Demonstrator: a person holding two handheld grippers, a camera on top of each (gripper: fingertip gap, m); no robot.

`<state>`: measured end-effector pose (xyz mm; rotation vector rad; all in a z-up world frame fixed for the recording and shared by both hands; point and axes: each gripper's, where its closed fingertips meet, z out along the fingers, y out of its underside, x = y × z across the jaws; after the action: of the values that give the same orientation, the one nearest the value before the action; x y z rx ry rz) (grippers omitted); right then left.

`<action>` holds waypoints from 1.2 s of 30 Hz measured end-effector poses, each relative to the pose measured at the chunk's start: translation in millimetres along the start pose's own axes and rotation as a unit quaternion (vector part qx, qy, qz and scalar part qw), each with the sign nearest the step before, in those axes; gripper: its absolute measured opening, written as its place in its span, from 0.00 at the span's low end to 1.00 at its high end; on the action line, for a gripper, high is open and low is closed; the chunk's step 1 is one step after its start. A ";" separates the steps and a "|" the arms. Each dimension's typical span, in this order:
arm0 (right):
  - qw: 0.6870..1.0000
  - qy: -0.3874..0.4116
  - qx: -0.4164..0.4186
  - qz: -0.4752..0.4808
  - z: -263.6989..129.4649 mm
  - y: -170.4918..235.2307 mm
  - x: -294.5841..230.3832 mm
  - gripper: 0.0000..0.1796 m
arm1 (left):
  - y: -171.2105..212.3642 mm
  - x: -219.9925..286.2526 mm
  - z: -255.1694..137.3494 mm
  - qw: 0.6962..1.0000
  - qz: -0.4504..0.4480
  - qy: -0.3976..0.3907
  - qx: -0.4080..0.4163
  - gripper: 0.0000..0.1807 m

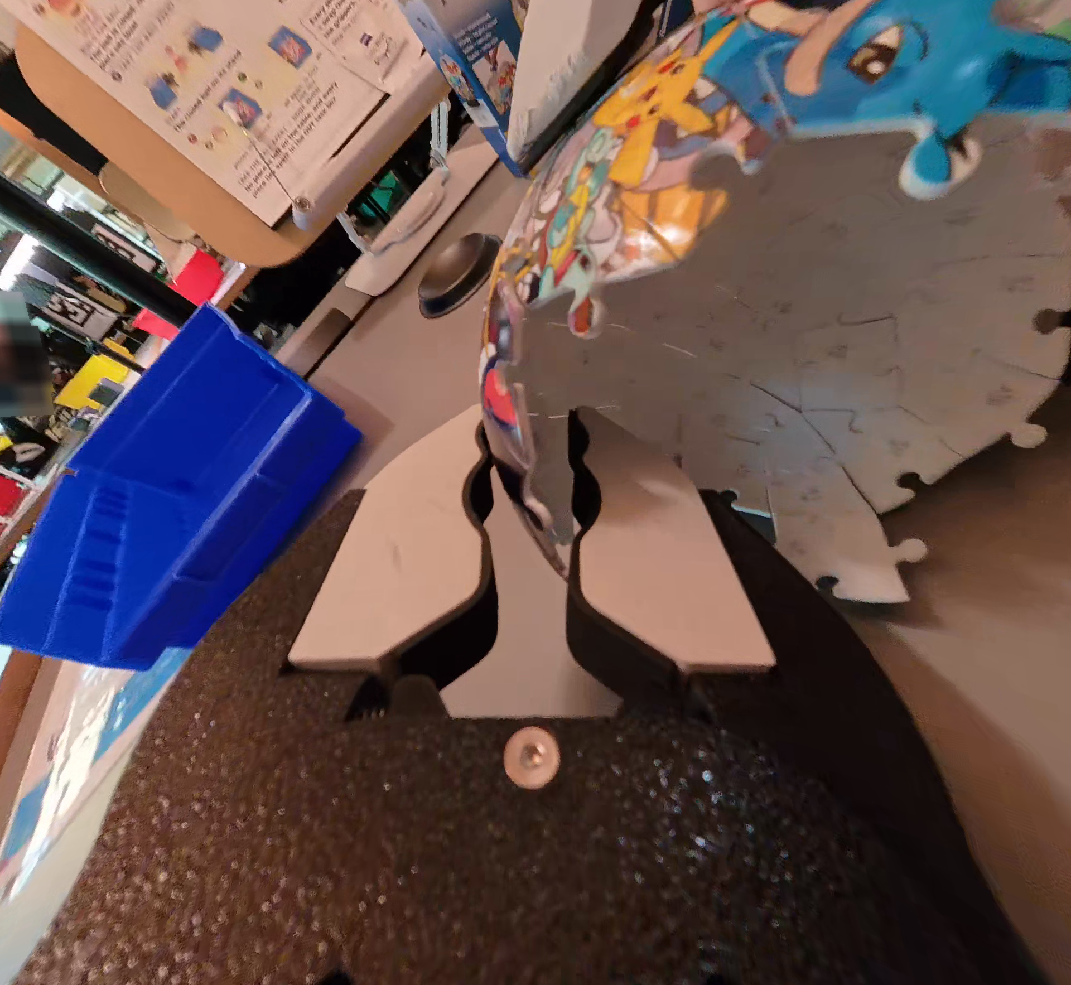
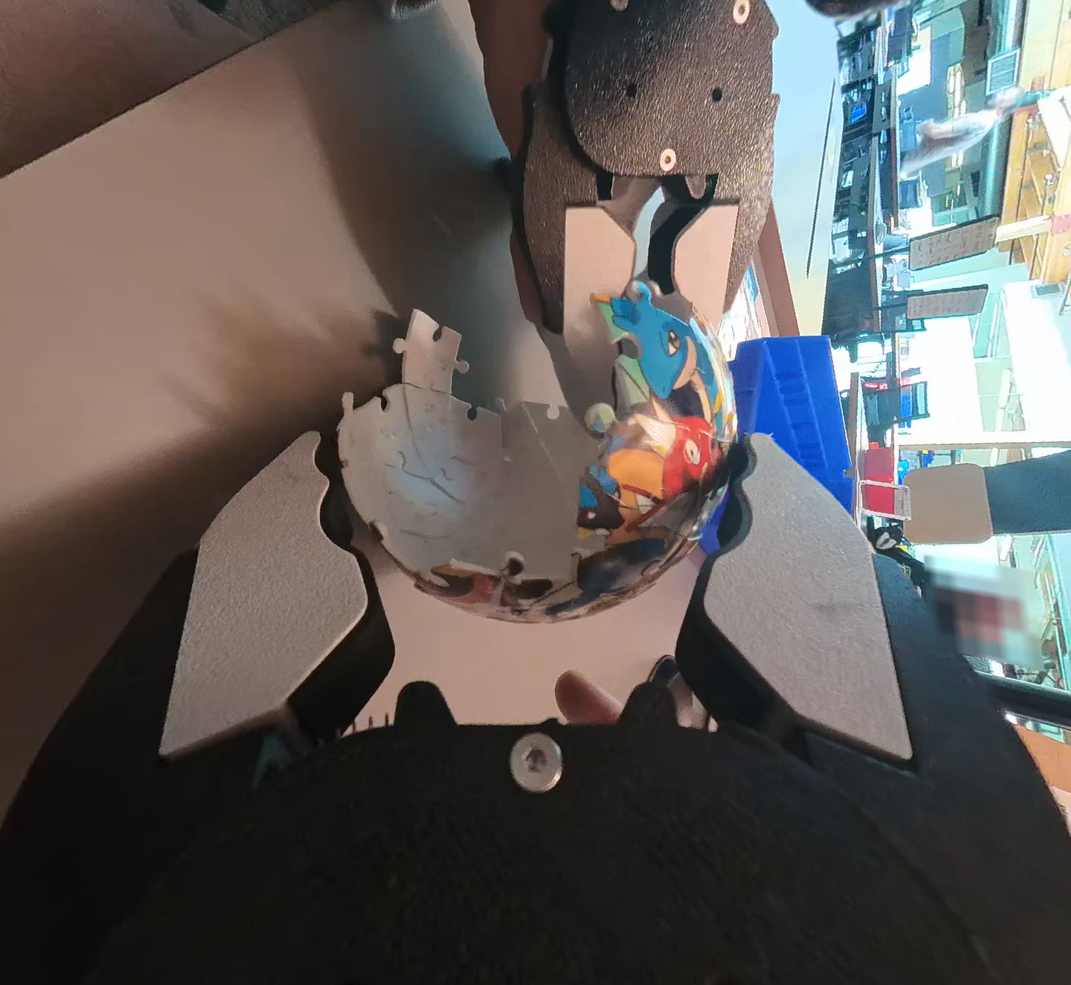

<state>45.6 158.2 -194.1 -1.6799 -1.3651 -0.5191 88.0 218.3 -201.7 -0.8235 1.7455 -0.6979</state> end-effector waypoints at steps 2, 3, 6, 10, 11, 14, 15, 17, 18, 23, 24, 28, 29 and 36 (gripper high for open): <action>1.000 0.004 0.002 0.000 -2.0 0.4 -0.5 0.70 | -5.6 -1.2 5.2 1.000 0.020 -0.007 0.015 0.11; 1.000 0.007 0.000 0.001 -3.3 2.4 -1.0 0.71 | -9.1 -1.4 8.4 0.999 0.032 -0.010 0.022 0.11; 1.000 0.015 -0.013 0.008 -10.7 12.6 -2.6 0.72 | -25.2 3.1 20.7 0.997 0.046 -0.005 0.056 0.10; 0.999 0.023 -0.032 0.021 -29.4 27.4 -7.2 0.72 | -52.3 17.2 45.7 0.994 0.040 0.032 0.095 0.08; 0.999 0.026 -0.036 0.026 -34.8 31.0 -8.3 0.72 | -58.5 20.6 53.4 0.993 0.045 0.037 0.101 0.07; 0.997 0.038 -0.058 0.039 -51.7 46.3 -10.4 0.72 | -78.1 30.9 75.4 0.990 0.054 0.050 0.122 0.07; 0.996 0.040 -0.066 0.044 -57.4 51.5 -11.7 0.72 | -84.4 35.2 82.2 0.989 0.049 0.058 0.128 0.07; 0.994 0.038 -0.081 0.061 -67.3 61.8 -16.3 0.72 | -97.8 42.9 92.8 0.985 0.050 0.069 0.149 0.07; 0.993 0.038 -0.088 0.069 -70.8 66.2 -18.0 0.71 | -101.9 45.3 97.3 0.984 0.052 0.072 0.153 0.08; 0.991 0.041 -0.105 0.068 -77.4 73.6 -17.9 0.70 | -95.3 50.0 103.9 0.986 0.042 0.095 0.131 0.23; 0.991 0.038 -0.109 0.064 -77.0 73.5 -17.8 0.70 | -92.5 50.1 99.9 0.986 0.028 0.107 0.123 0.28; 0.991 0.025 -0.116 0.060 -73.2 71.0 -17.2 0.71 | -69.9 42.3 82.2 0.981 -0.106 0.155 0.043 0.48; 0.991 0.024 -0.116 0.059 -72.1 69.9 -16.8 0.71 | -59.6 40.0 79.3 0.978 -0.135 0.161 0.007 0.51; 0.991 0.024 -0.110 0.073 -66.5 67.5 -14.8 0.71 | -19.5 45.4 92.2 0.958 -0.187 0.163 -0.143 0.56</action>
<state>117.3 94.5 -195.6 -1.9173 -1.1732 -0.6395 169.4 164.1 -238.8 -1.3220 2.0418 -0.8802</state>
